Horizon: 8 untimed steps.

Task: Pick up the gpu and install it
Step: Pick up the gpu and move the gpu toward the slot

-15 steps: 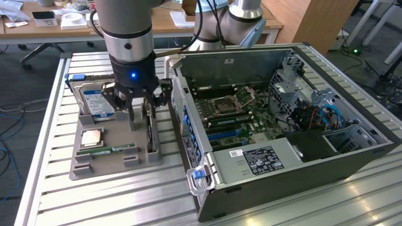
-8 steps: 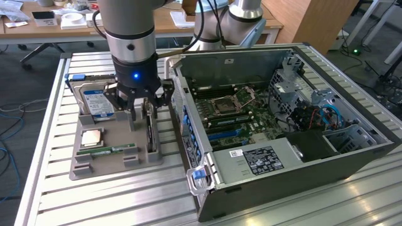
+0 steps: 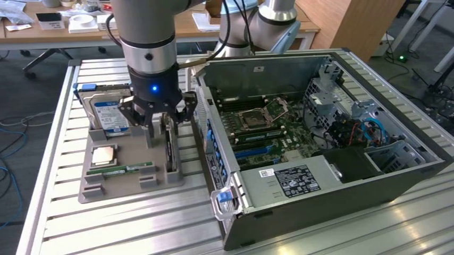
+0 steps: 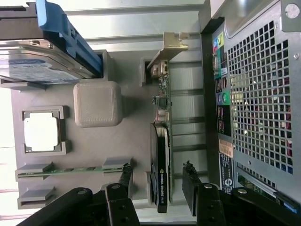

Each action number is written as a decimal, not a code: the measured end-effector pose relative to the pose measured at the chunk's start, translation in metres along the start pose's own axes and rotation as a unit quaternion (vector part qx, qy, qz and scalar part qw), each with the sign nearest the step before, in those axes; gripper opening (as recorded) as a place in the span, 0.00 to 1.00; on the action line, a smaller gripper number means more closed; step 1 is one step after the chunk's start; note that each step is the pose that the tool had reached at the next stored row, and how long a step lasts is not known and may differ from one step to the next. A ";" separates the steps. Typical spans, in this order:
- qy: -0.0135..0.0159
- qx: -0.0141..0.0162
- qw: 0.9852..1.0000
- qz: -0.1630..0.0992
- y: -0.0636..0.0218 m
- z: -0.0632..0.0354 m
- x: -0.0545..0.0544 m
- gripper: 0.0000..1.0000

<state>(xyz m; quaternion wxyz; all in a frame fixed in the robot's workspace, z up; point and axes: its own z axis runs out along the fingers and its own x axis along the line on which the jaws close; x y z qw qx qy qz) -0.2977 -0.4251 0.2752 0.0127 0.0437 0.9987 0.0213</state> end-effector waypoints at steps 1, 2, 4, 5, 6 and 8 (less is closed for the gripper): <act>0.000 0.000 1.000 0.000 -0.0001 0.0012 0.000 0.55; 0.000 0.000 1.000 0.000 -0.0001 0.0023 0.000 0.55; 0.000 0.000 1.000 0.000 -0.0002 0.0041 0.000 0.55; 0.000 0.000 1.000 0.000 -0.0002 0.0047 -0.001 0.55; 0.000 0.000 1.000 0.000 -0.0002 0.0054 -0.001 0.55; 0.000 0.000 1.000 0.000 -0.0001 0.0068 -0.002 0.55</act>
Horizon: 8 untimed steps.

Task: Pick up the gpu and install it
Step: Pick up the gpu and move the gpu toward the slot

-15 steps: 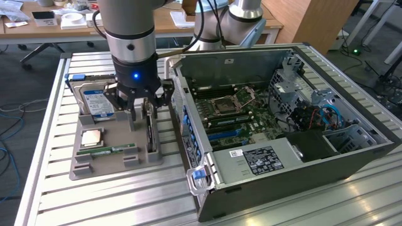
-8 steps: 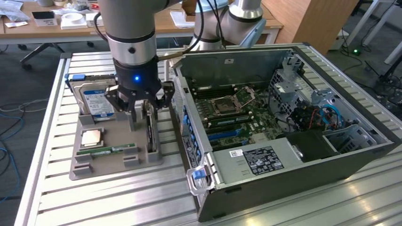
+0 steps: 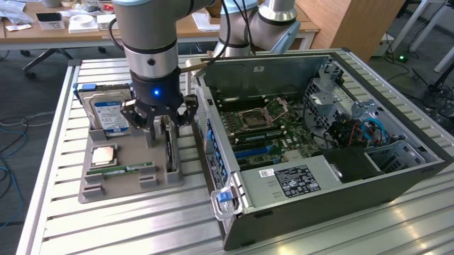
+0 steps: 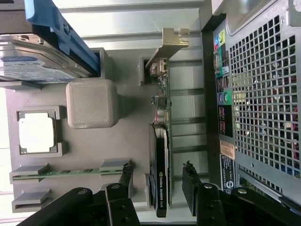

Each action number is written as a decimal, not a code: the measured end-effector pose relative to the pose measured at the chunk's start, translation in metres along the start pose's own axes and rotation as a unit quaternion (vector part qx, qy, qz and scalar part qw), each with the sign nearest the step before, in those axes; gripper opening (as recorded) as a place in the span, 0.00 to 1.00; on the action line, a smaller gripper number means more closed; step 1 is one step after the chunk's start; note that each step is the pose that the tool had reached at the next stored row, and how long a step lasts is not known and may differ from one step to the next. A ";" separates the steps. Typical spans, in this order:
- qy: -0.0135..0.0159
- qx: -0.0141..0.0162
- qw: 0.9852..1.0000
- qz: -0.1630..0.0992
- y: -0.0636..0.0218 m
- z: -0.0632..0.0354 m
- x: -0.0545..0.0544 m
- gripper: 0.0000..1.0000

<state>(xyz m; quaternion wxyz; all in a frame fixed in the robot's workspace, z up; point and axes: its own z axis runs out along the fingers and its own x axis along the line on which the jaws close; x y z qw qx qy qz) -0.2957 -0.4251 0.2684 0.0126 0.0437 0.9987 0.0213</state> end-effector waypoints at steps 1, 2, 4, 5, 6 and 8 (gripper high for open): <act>0.000 0.000 1.000 0.000 0.0000 0.0007 0.000 0.55; 0.000 0.000 1.000 0.000 0.0000 0.0017 -0.001 0.55; 0.000 0.000 1.000 0.000 0.0000 0.0042 -0.001 0.55; 0.000 0.000 1.000 0.000 -0.0001 0.0059 -0.001 0.55; 0.000 0.000 1.000 0.000 -0.0001 0.0076 -0.001 0.55; 0.000 0.000 1.000 0.000 -0.0002 0.0111 -0.002 0.55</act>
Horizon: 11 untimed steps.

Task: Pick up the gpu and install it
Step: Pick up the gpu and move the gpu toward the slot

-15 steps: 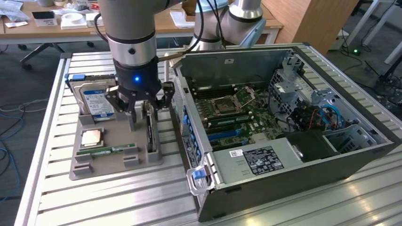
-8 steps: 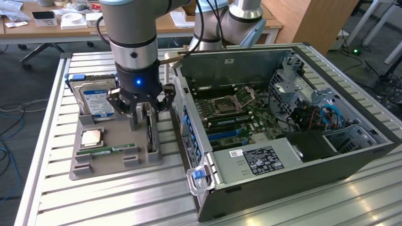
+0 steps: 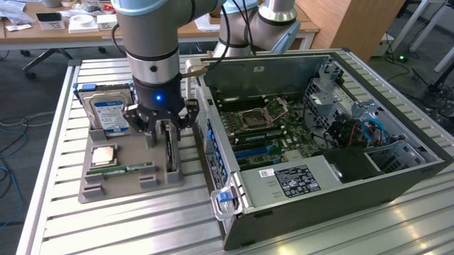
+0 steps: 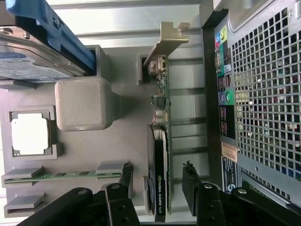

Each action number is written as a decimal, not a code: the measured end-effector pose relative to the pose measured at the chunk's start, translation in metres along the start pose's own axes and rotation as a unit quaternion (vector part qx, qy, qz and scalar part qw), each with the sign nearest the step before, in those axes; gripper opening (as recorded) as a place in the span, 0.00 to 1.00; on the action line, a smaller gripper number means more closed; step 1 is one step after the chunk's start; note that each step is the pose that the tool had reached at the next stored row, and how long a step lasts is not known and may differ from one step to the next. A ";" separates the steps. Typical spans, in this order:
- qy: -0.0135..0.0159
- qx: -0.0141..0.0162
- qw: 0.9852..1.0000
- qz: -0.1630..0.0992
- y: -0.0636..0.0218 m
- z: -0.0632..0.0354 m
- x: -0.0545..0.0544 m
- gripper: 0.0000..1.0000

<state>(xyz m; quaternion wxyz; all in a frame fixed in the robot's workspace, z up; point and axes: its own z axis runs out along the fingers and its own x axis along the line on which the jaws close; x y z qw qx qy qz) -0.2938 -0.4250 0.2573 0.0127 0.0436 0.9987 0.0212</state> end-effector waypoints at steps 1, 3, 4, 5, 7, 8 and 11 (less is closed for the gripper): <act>0.000 0.000 1.000 0.000 -0.0001 0.0018 0.000 0.55; 0.000 0.000 1.000 0.000 -0.0002 0.0055 0.000 0.55; 0.000 0.000 1.000 0.000 -0.0002 0.0072 0.000 0.55; 0.000 0.000 1.000 0.000 -0.0002 0.0087 0.000 0.55; 0.000 0.000 1.000 0.000 0.0002 0.0116 0.000 0.55; 0.000 0.000 1.000 0.000 0.0007 0.0129 0.000 0.55; 0.000 0.000 1.000 0.000 0.0058 0.0172 0.001 0.55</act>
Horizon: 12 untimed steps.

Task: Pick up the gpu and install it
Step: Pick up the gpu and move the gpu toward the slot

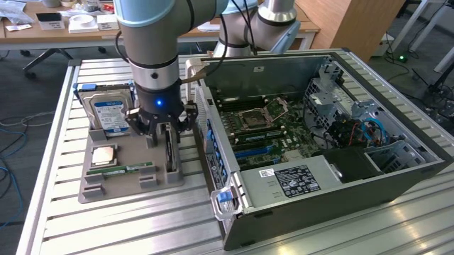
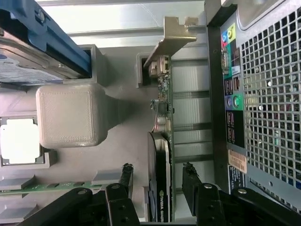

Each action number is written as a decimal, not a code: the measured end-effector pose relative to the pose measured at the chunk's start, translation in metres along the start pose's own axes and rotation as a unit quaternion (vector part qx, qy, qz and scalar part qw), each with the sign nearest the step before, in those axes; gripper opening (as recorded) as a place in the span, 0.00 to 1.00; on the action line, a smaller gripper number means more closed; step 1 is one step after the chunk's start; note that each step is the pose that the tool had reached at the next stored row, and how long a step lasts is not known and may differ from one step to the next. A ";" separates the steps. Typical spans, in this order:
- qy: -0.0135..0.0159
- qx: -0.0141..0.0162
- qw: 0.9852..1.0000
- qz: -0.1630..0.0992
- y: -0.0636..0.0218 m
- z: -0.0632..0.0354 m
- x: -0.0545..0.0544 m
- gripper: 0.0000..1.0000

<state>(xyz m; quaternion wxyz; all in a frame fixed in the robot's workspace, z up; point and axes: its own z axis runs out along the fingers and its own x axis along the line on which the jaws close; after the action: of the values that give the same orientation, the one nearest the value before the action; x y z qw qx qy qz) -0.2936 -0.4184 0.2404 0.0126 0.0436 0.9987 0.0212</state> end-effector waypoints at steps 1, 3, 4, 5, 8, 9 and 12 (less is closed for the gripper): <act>0.000 0.000 1.000 0.000 0.0060 0.0022 0.001 0.55; 0.000 0.000 1.000 0.000 0.0080 0.0061 0.001 0.55; 0.000 0.000 1.000 0.000 0.0080 0.0061 0.001 0.55; 0.000 0.000 1.000 0.000 0.0079 0.0061 0.001 0.55; 0.000 0.000 1.000 0.000 0.0079 0.0078 0.001 0.55; 0.000 0.000 1.000 0.000 0.0079 0.0083 0.001 0.55; 0.000 0.000 1.000 0.000 0.0078 0.0086 0.001 0.55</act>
<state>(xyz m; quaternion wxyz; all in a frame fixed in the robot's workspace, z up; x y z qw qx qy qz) -0.2937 -0.4102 0.2322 0.0125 0.0437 0.9987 0.0210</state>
